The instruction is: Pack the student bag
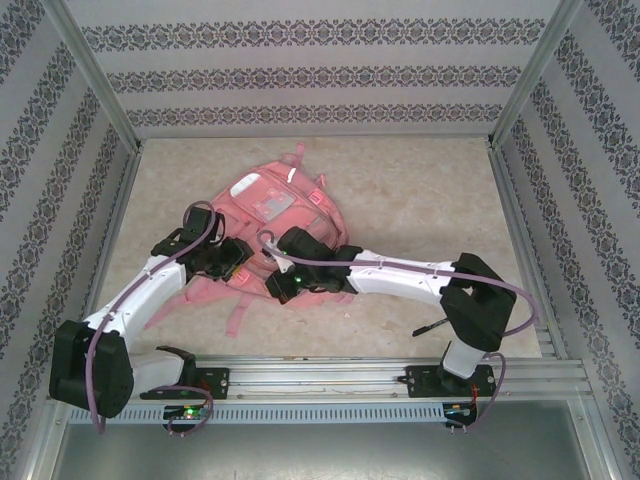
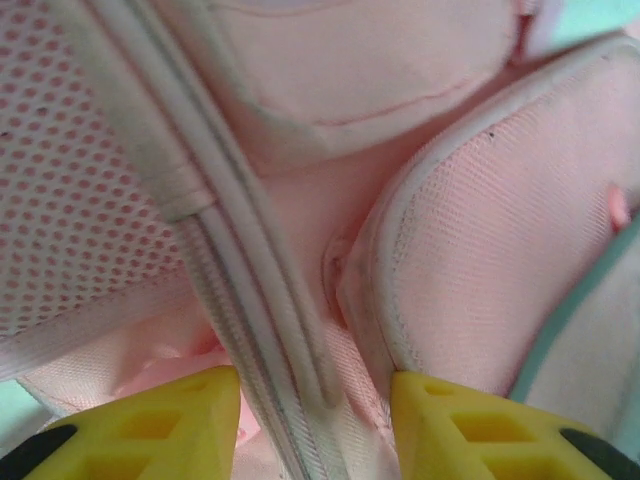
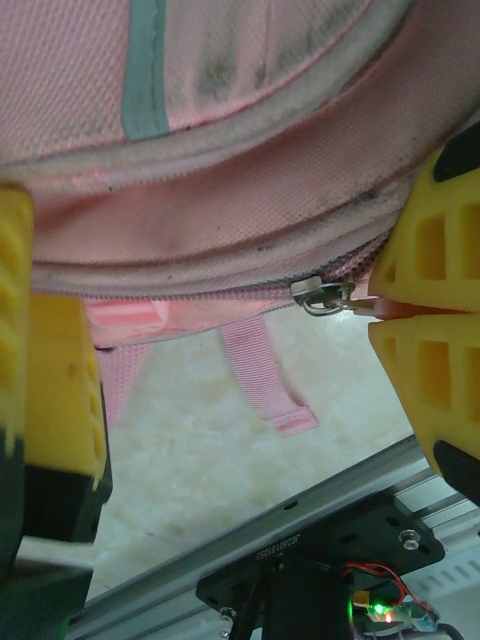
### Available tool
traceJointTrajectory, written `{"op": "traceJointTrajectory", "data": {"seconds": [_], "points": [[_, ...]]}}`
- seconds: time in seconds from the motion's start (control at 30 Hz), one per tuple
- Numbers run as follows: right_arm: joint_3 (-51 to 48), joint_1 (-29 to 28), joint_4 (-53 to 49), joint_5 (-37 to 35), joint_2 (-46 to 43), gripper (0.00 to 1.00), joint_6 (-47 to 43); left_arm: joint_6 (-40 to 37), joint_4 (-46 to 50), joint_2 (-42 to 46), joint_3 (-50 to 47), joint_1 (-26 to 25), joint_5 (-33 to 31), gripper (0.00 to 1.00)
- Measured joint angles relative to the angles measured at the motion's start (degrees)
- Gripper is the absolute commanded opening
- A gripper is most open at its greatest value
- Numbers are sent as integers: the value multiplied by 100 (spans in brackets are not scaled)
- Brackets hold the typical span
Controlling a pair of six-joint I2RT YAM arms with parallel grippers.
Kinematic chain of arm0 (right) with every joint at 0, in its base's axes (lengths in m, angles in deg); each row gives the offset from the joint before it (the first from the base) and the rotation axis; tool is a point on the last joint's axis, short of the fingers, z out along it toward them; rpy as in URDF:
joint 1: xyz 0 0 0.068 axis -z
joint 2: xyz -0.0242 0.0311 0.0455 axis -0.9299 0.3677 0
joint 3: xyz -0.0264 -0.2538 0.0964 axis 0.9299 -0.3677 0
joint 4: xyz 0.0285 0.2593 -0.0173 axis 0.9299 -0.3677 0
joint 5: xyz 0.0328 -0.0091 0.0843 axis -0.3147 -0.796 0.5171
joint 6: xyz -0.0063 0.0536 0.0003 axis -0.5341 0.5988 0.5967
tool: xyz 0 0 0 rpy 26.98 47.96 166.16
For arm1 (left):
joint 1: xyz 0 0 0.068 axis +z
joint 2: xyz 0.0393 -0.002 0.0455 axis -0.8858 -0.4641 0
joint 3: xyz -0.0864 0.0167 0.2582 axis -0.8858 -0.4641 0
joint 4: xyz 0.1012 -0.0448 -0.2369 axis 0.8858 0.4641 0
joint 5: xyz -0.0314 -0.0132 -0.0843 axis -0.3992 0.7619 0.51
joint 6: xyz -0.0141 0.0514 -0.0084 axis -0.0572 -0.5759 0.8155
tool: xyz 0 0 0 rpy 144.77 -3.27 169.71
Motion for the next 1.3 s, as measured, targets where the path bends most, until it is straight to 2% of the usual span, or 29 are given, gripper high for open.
{"op": "traceJointTrajectory", "data": {"seconds": [0.07, 0.23, 0.43, 0.67, 0.8, 0.9, 0.97, 1.07, 1.2, 1.27, 1.3], "points": [[79, -52, -48, -33, 138, 0, 0, 114, -160, -177, -118, -44, -96, 1], [94, -92, -275, -280, 181, 0, -164, -175, -243, -317, -197, -37, -203, 0], [-96, -24, -1040, -994, -133, 0, -610, -1187, -105, -271, 35, 293, -186, 0], [-573, 820, -1473, -1561, -686, 0, -651, -2575, 157, -367, 424, 625, 201, 0], [-564, 903, -1344, -1539, -765, 0, -649, -3097, 511, -1182, 1102, 1056, 605, 0], [-345, 623, -1228, -1550, -734, 0, -647, -3298, 737, -2081, 1917, 1443, 1051, 5], [-48, 363, -1150, -1493, -595, 0, -623, -3427, 761, -2594, 2426, 1582, 1180, 16], [442, 85, -1088, -1281, -181, 0, -533, -3456, 756, -3010, 2962, 1641, 1169, 19], [1045, -92, -1036, -964, 424, 0, -431, -3456, 796, -2940, 3095, 1655, 946, 21], [1180, -129, -981, -817, 592, 0, -404, -3460, 844, -2568, 2798, 1659, 654, 36], [1191, -129, -955, -767, 625, 0, -396, -3432, 911, -2271, 2551, 1676, 522, 39]]}}
